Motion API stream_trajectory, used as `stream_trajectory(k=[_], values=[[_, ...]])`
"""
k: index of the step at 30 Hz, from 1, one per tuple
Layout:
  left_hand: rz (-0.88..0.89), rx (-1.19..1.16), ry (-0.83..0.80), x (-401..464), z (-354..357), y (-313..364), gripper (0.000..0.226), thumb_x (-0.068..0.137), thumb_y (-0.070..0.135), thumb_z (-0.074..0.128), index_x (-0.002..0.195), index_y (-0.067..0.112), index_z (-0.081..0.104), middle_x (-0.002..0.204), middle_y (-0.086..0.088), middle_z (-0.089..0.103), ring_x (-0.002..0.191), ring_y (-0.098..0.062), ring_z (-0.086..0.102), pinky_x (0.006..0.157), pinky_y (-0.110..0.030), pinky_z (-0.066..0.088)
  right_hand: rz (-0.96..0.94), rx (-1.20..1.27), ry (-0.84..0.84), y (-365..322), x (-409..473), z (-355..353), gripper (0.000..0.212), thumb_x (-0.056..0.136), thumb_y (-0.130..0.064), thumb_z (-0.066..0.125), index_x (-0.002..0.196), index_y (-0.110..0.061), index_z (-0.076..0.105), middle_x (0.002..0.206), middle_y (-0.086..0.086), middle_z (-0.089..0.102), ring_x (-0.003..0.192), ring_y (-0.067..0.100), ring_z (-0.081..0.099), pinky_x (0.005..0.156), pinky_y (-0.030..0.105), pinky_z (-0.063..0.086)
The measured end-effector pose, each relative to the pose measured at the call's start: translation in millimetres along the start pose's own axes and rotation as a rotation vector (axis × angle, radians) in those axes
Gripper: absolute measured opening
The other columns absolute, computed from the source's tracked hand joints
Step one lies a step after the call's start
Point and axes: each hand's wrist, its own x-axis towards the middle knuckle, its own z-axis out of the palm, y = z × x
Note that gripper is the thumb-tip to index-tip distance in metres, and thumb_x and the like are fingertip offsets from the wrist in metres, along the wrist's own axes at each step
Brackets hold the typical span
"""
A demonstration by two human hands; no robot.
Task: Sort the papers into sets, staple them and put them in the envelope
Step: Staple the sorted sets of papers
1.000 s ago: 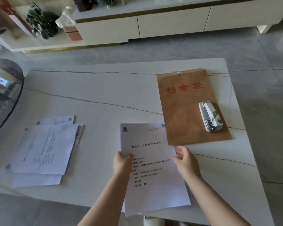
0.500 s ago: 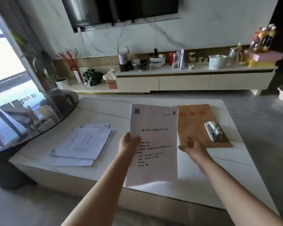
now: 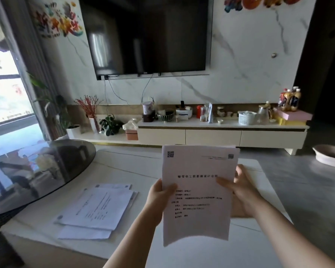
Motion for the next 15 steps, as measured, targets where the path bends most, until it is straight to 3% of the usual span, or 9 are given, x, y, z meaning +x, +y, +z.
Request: stream_trajectory(k=[2,4,9,12,13,15], values=[[-0.006,-0.04,0.011,7,2,-8,0.023,0.089,0.005,0.062,0.111,0.007,0.058,0.1,-0.018,0.07,0.086,-0.035,0.07,0.069,-0.042,0.059,-0.063,-0.062,0.01,2,0,-2,0.045,0.081,-0.002,0.07,0.119,-0.016,0.053,0.119,0.008,0.064,0.108,0.027,0.062,0.087,0.043,0.053],[-0.01,-0.039,0.042,12,7,-17,0.022,0.089,0.007,0.062,0.109,0.011,0.056,0.1,-0.016,0.07,0.086,-0.033,0.069,0.07,-0.045,0.059,-0.13,-0.147,0.02,7,-2,-2,0.028,0.087,0.001,0.062,0.1,-0.024,0.06,0.104,0.002,0.069,0.098,0.023,0.065,0.086,0.041,0.053],[0.029,-0.022,0.101,21,28,-40,0.015,0.09,0.012,0.062,0.102,0.018,0.056,0.099,-0.008,0.069,0.089,-0.027,0.067,0.075,-0.041,0.058,-0.153,-0.144,0.116,28,2,-10,0.015,0.092,-0.006,0.057,0.1,-0.016,0.064,0.102,0.009,0.072,0.093,0.025,0.067,0.085,0.043,0.051],[0.046,0.003,0.095,28,36,-54,0.018,0.089,0.018,0.065,0.105,0.02,0.056,0.103,-0.01,0.068,0.094,-0.026,0.066,0.083,-0.048,0.056,-0.163,-0.136,0.1,43,4,-18,0.015,0.091,-0.009,0.059,0.103,-0.018,0.063,0.095,-0.003,0.074,0.088,0.014,0.069,0.072,0.025,0.053],[0.044,0.011,0.09,30,39,-58,0.022,0.088,0.024,0.067,0.105,0.02,0.054,0.104,-0.011,0.067,0.094,-0.027,0.066,0.083,-0.05,0.055,-0.158,-0.127,0.098,51,4,-20,0.019,0.09,-0.009,0.06,0.107,-0.018,0.062,0.097,-0.004,0.073,0.089,0.011,0.069,0.073,0.023,0.053],[0.02,0.043,0.093,35,43,-67,0.032,0.083,0.038,0.068,0.103,0.02,0.05,0.104,-0.012,0.065,0.094,-0.028,0.066,0.082,-0.051,0.056,-0.134,-0.147,0.122,69,6,-24,0.03,0.089,-0.009,0.063,0.117,-0.019,0.057,0.108,-0.001,0.07,0.098,0.013,0.067,0.088,0.033,0.052]])
